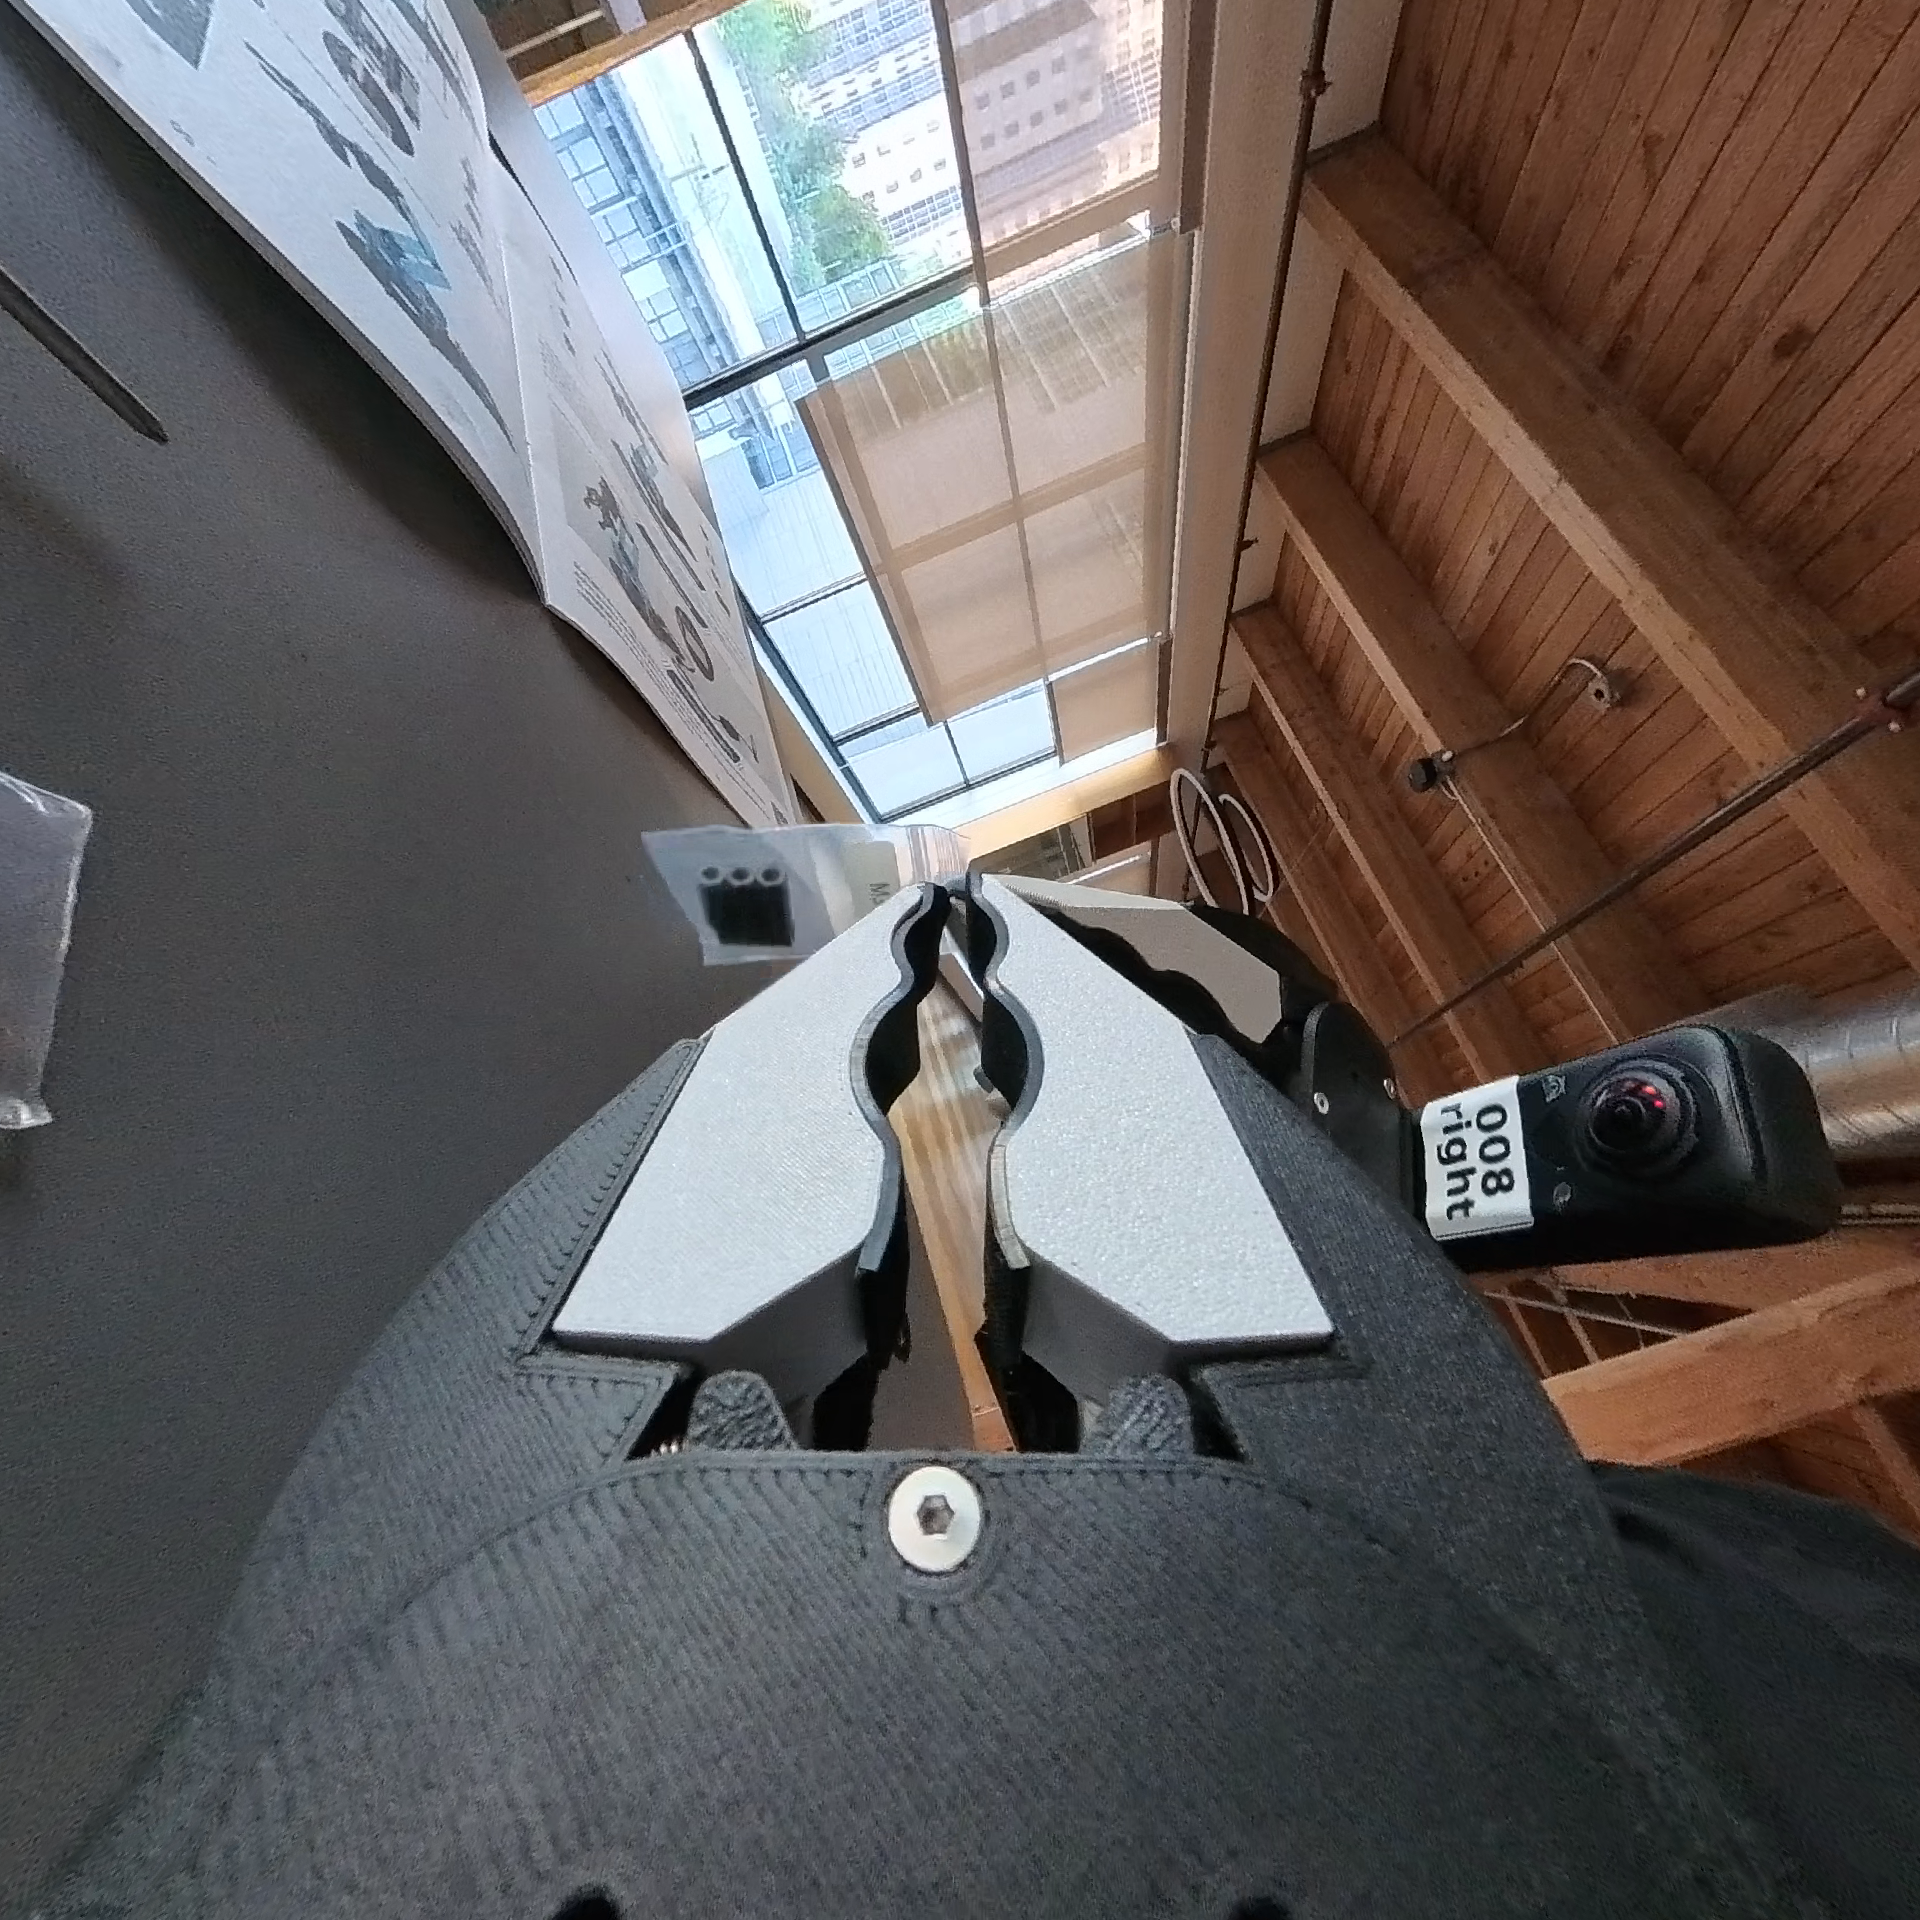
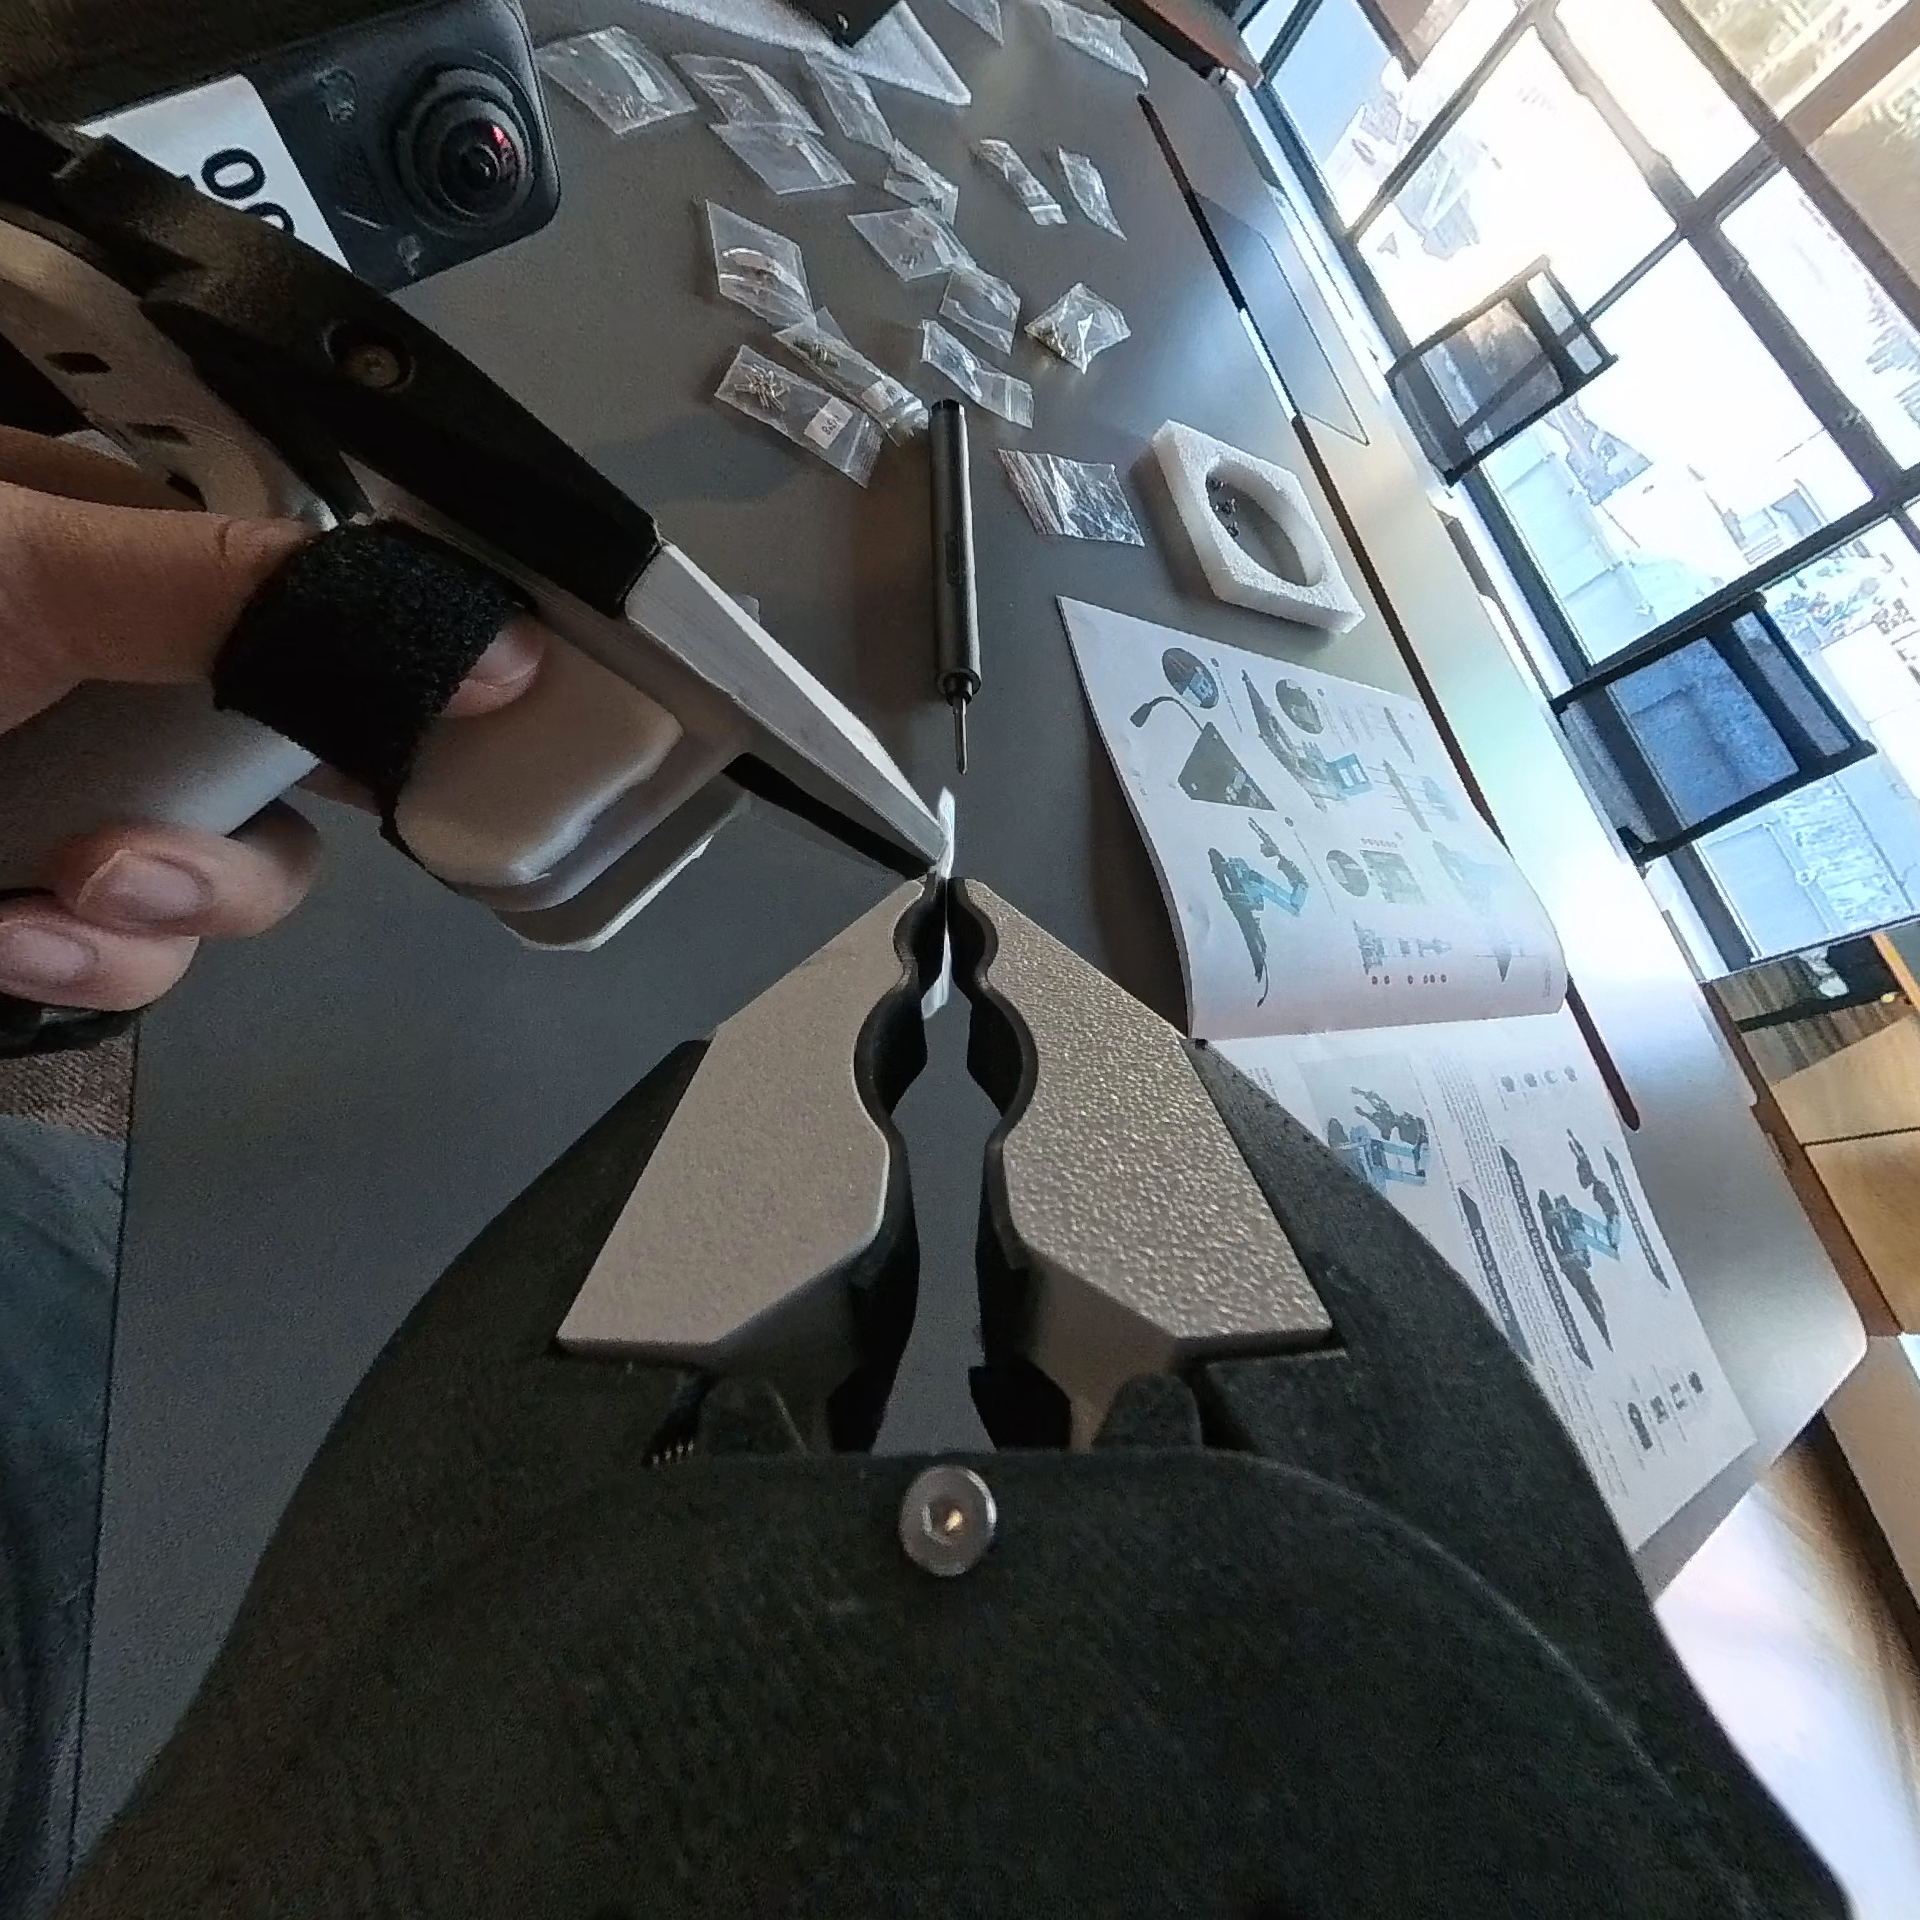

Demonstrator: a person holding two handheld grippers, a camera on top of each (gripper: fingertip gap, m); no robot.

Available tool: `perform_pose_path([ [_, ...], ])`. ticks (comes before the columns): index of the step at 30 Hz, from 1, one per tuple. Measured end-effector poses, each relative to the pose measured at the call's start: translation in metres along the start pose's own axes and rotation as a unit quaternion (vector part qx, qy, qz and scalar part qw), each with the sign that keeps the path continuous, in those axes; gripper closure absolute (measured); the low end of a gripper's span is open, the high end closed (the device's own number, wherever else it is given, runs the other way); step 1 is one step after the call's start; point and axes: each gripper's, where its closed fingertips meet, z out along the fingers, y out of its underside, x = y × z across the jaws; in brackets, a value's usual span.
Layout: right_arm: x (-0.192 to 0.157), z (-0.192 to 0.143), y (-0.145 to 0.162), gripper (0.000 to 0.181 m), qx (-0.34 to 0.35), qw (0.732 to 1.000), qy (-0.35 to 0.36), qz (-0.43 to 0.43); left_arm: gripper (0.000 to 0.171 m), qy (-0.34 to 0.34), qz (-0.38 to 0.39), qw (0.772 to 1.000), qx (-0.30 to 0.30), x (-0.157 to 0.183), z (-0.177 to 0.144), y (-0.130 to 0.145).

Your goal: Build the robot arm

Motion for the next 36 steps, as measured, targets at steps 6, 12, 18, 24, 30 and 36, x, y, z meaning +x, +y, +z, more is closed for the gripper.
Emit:
perform_pose_path([
  [6, -0.003, 0.001, -0.003, 0.181, 0.005, 1.000, -0.001, -0.004, 0.169, 0.001, 0.000, 1.000, 0.001, -0.001, -0.003, -0.002],
  [12, -0.008, 0.007, -0.007, 0.181, 0.011, 1.000, -0.006, -0.018, 0.168, -0.001, -0.002, 1.000, -0.003, -0.005, -0.009, -0.007],
  [18, -0.007, 0.022, -0.012, 0.181, 0.013, 1.000, -0.014, 0.007, 0.168, -0.003, 0.007, 1.000, -0.026, -0.014, -0.013, -0.021],
  [24, 0.005, 0.051, -0.025, 0.181, 0.019, 0.999, -0.006, 0.034, 0.166, 0.003, 0.033, 0.996, -0.083, -0.024, -0.010, -0.053],
  [30, 0.016, 0.090, -0.039, 0.181, 0.057, 0.995, 0.006, 0.080, 0.165, 0.025, 0.060, 0.986, -0.153, -0.040, -0.012, -0.093],
  [36, 0.034, 0.127, -0.044, 0.181, 0.083, 0.990, 0.028, 0.115, 0.163, 0.076, 0.069, 0.964, -0.245, -0.056, -0.002, -0.128],
])
